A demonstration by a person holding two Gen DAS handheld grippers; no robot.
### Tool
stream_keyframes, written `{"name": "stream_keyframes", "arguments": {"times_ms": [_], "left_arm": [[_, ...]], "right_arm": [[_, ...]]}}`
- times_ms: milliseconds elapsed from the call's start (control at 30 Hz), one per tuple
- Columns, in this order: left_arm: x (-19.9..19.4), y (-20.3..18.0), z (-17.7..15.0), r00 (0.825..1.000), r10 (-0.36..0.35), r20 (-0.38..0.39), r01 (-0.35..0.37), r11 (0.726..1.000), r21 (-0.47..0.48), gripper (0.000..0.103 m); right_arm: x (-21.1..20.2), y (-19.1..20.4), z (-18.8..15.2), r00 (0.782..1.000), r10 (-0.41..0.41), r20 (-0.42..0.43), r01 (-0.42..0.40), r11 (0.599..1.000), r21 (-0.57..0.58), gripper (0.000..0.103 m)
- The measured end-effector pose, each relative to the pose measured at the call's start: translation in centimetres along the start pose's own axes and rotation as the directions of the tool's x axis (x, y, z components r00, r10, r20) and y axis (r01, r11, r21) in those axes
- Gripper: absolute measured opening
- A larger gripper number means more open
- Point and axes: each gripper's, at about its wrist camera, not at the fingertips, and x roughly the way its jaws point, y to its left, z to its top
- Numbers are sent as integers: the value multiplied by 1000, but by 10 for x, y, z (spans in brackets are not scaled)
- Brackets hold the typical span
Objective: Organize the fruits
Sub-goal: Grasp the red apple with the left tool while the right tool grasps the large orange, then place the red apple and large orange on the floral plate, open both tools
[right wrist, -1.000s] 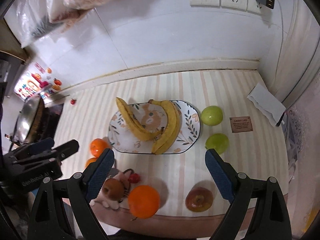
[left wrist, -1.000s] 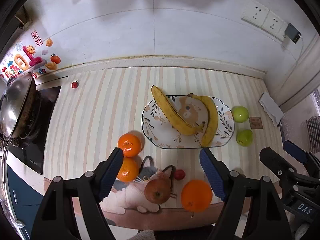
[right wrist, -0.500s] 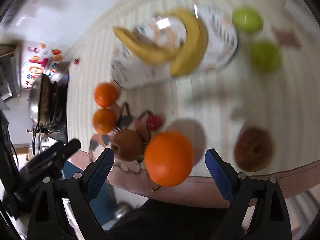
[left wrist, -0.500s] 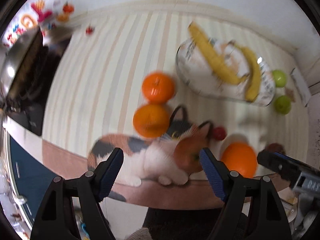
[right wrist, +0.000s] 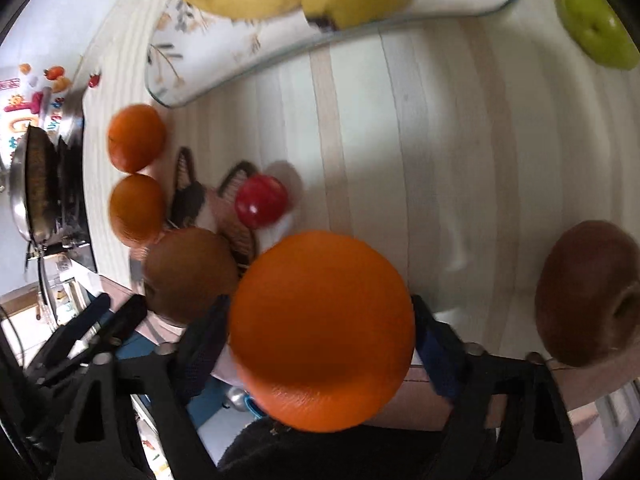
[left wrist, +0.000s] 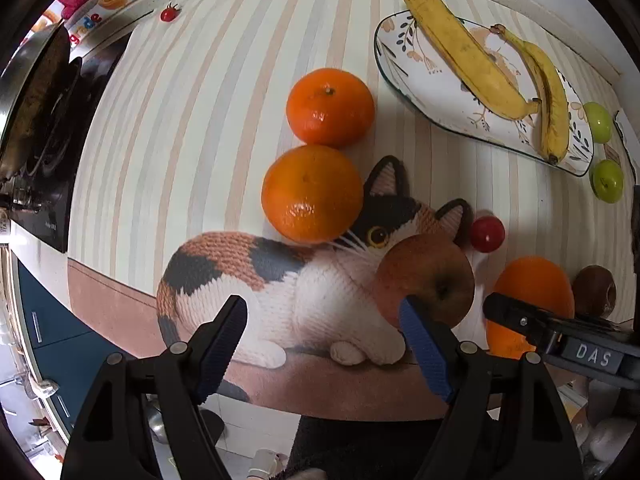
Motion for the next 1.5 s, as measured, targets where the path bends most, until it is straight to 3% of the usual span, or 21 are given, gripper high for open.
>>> {"name": "stream_keyframes", "arguments": {"times_ms": [100, 167, 333, 467, 600, 733, 900, 1167, 1367, 1500], "left_arm": [[0, -1, 6, 1000, -7, -7, 7, 1000, 4, 77], [0, -2, 9, 1000, -19, -13, 20, 1000, 19, 77], [-2, -13, 12, 991, -129, -29, 130, 990, 45, 77], [20, -37, 15, 983, -152, -107, 165, 978, 126, 77], [48, -47, 21, 976, -150, -159, 173, 975, 140, 63], [47, -55, 24, 987, -114, -113, 134, 973, 185, 63], [53, -52, 33, 985, -122, -119, 141, 975, 171, 62], [45, -45, 39, 985, -143, -102, 156, 977, 143, 62], [2, -26, 52, 976, -215, -38, 218, 970, 111, 62], [-32, -18, 83, 965, -263, 19, 260, 960, 102, 62]], "right_arm": [[1, -4, 0, 1000, 7, 20, -7, 1000, -8, 80], [-3, -4, -1, 999, -36, 33, 37, 999, -28, 80], [-15, -9, -4, 994, -92, 57, 96, 993, -65, 80], [-21, -12, -6, 992, -110, 65, 115, 990, -78, 80], [-23, -14, -6, 989, -126, 72, 132, 987, -89, 80], [-22, -9, -7, 987, -143, 77, 150, 983, -106, 80], [-21, -3, -10, 981, -165, 100, 178, 975, -133, 80], [-27, -3, -9, 986, -126, 111, 140, 982, -125, 80], [-67, -6, -4, 984, -63, 169, 83, 990, -113, 80], [-105, 2, 13, 972, -22, 232, 52, 991, -126, 80]]}}
